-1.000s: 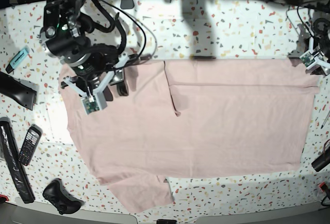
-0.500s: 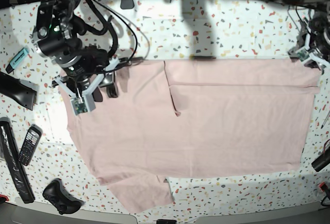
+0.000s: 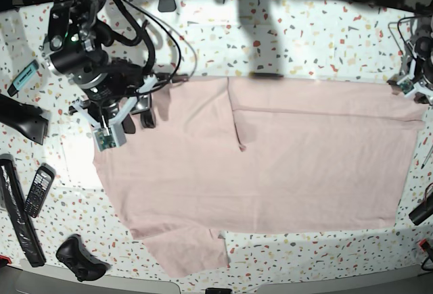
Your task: Fold the T-shirt properly
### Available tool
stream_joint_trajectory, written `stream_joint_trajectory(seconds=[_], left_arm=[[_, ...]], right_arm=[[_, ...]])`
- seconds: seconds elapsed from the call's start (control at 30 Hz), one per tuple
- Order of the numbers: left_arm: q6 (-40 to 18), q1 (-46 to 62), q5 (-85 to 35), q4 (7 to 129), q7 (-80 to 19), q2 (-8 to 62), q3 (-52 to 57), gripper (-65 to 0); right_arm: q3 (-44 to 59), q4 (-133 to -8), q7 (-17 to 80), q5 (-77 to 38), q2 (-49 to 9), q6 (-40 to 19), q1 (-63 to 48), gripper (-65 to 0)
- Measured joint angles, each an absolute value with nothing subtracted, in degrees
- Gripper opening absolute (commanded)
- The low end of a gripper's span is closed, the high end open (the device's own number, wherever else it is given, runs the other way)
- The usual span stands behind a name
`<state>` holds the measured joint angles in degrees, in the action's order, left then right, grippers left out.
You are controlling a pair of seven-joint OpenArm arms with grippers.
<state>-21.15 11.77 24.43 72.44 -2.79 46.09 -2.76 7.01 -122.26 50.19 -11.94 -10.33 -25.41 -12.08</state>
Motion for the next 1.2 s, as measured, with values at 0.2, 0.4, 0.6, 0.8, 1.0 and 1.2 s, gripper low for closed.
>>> stream_joint_trajectory(seconds=[0.2, 0.4, 0.6, 0.8, 1.0, 1.2], left_arm=[[-22.28, 11.40, 24.27, 71.55, -2.72, 46.22, -2.79, -42.0], [-28.77, 11.40, 24.73, 71.37, -0.10, 46.41, -4.69, -58.1], [-28.77, 11.40, 24.73, 71.40, 0.27, 46.39, -6.00, -65.0], [-28.77, 11.40, 24.69, 71.40, 0.27, 46.39, -6.00, -65.0], [-28.77, 11.40, 24.69, 71.40, 0.25, 46.37, -6.00, -65.0], [-28.77, 11.40, 24.69, 71.40, 0.21, 46.39, -6.00, -65.0]], right_arm=[[7.01, -122.26, 50.22, -11.94, -10.33, -25.39, -12.10, -42.5], [7.01, -122.26, 50.22, -11.94, -10.33, -25.39, -12.10, -42.5], [7.01, -122.26, 50.24, -11.94, -11.07, -25.41, -12.10, -42.6], [7.01, -122.26, 52.10, -11.94, -16.10, -26.98, -12.91, -42.7], [6.72, -126.82, 52.10, -12.12, -23.59, -32.27, -20.23, -42.7], [6.70, -125.29, 47.86, -10.50, -27.88, -32.34, -28.01, -33.1]])
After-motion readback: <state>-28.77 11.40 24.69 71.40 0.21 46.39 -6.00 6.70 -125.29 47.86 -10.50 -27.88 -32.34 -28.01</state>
